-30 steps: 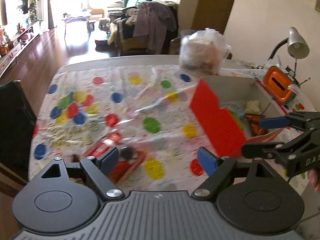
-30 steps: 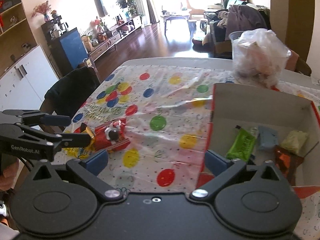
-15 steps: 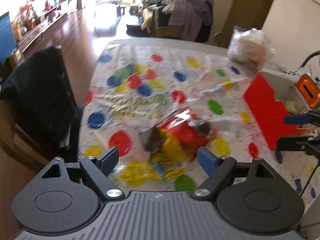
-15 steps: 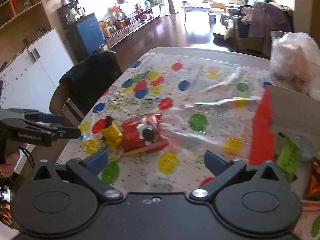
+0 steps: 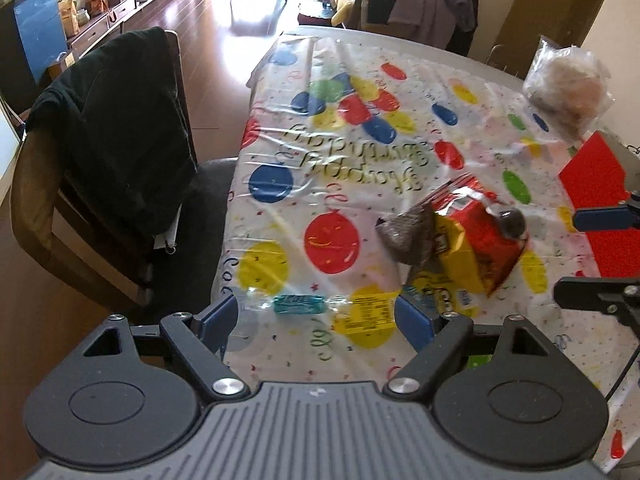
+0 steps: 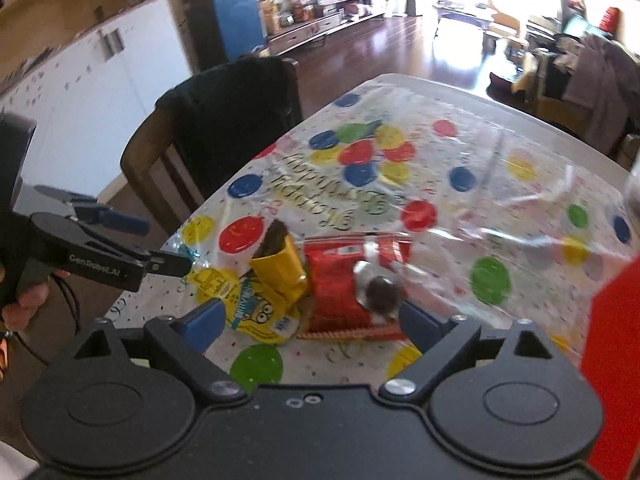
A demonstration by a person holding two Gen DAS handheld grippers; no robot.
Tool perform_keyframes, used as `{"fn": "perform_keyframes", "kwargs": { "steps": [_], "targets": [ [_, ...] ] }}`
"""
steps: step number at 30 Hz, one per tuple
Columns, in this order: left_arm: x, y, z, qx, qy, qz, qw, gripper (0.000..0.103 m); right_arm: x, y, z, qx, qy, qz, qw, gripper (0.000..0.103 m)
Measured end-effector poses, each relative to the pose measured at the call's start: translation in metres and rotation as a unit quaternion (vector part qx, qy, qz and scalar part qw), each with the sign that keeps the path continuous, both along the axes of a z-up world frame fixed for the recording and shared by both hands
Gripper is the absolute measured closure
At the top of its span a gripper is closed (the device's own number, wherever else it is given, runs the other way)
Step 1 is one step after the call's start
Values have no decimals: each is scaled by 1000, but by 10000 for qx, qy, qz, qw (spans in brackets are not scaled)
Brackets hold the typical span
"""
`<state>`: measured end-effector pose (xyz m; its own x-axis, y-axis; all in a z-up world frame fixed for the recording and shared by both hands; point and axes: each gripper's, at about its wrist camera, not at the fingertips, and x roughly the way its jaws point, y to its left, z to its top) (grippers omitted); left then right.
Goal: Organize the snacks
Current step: 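Move both open tools back to the snack pile, then grasp the blue wrapped candy with the left tool while the right tool grasps the yellow packet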
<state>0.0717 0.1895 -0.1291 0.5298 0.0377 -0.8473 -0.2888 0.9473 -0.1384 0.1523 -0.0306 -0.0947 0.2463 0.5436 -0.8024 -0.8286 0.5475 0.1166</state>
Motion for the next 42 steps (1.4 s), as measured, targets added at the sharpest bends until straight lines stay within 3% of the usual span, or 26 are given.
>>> {"fn": "perform_keyframes", "kwargs": {
  "steps": [3, 5, 8, 14, 22, 29, 35, 38, 42],
  "targets": [
    [1, 0, -6, 146, -32, -96, 9998, 19, 0, 17, -9, -127, -32, 187, 9997, 17],
    [4, -2, -10, 226, -46, -244, 9994, 27, 1, 26, -15, -181, -37, 289, 9994, 19],
    [5, -5, -12, 394, -145, -674, 9968, 32, 3, 40, -23, -259, 17, 476, 9985, 25],
    [9, 2, -13, 593, -263, -1756, 9823, 40, 8, 59, -33, -357, -1, 725, 9967, 30],
    [22, 5, -24, 651, 39, -2635, 9625, 50, 10, 76, -45, -486, -61, 885, 9949, 43],
    [27, 12, -25, 324, 70, -2665, 9633, 67, 5, 81, -47, -566, -299, 1068, 9922, 58],
    [20, 21, -17, 162, -30, -2448, 9694, 67, 5, 79, -49, -587, -281, 1061, 9922, 62],
    [19, 22, -21, 269, 114, -2491, 9680, 67, 6, 79, -50, -576, -248, 1025, 9928, 63],
    [21, 29, -26, 76, 192, -2401, 9705, 68, 6, 78, -50, -553, -217, 935, 9938, 71]
  ]
}}
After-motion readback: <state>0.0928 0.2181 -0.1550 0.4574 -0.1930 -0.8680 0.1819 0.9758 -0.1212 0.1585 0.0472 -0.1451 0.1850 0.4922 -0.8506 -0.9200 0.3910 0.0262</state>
